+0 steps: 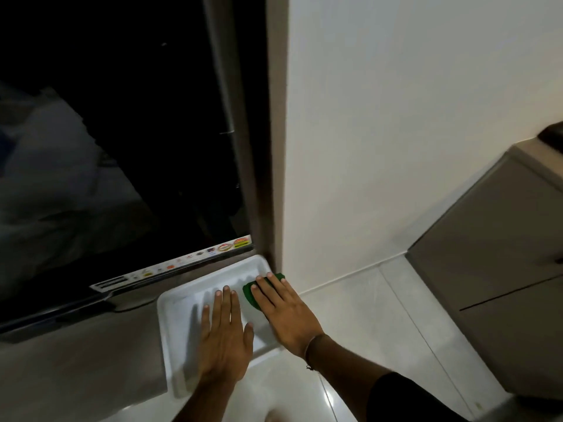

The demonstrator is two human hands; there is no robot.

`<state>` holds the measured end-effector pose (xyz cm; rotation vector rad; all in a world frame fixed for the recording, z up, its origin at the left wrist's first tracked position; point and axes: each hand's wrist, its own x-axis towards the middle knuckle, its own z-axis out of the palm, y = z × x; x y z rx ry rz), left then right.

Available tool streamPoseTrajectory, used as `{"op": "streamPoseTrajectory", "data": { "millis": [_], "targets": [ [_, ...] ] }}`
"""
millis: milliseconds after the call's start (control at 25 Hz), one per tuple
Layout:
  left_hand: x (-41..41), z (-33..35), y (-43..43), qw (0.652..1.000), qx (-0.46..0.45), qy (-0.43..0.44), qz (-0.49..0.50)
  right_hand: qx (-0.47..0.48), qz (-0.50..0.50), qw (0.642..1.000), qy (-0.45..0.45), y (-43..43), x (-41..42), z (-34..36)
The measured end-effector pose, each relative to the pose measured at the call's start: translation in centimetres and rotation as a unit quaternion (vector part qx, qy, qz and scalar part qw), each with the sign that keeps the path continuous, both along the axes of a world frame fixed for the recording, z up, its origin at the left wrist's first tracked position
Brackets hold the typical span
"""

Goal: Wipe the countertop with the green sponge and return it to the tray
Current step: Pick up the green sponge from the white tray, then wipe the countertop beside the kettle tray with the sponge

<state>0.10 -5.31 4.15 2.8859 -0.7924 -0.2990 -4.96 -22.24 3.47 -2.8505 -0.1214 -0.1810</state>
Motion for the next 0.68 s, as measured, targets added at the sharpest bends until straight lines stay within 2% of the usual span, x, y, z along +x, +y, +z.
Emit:
{"op": "streamPoseTrajectory", "data": {
  "millis": [280, 520, 680],
  "targets": [
    [-5.2, 4.0, -17.9, 0.986, -0.029, -0.044, -0.161, -0.029, -0.201, 0.978, -0.055, -17.6, -12.4, 2.2],
    [-15.1, 5.8, -40.5, 0.949, -0.073, -0.069, -0.298, -0.032, -0.374, 0.925, -0.058, -37.2, -27.1, 4.4],
    [-22.8, 6.5, -54.5, 0.922, -0.093, -0.066, -0.37, -0.03, -0.441, 0.897, -0.031, -47.3, -36.7, 6.6]
  ]
}}
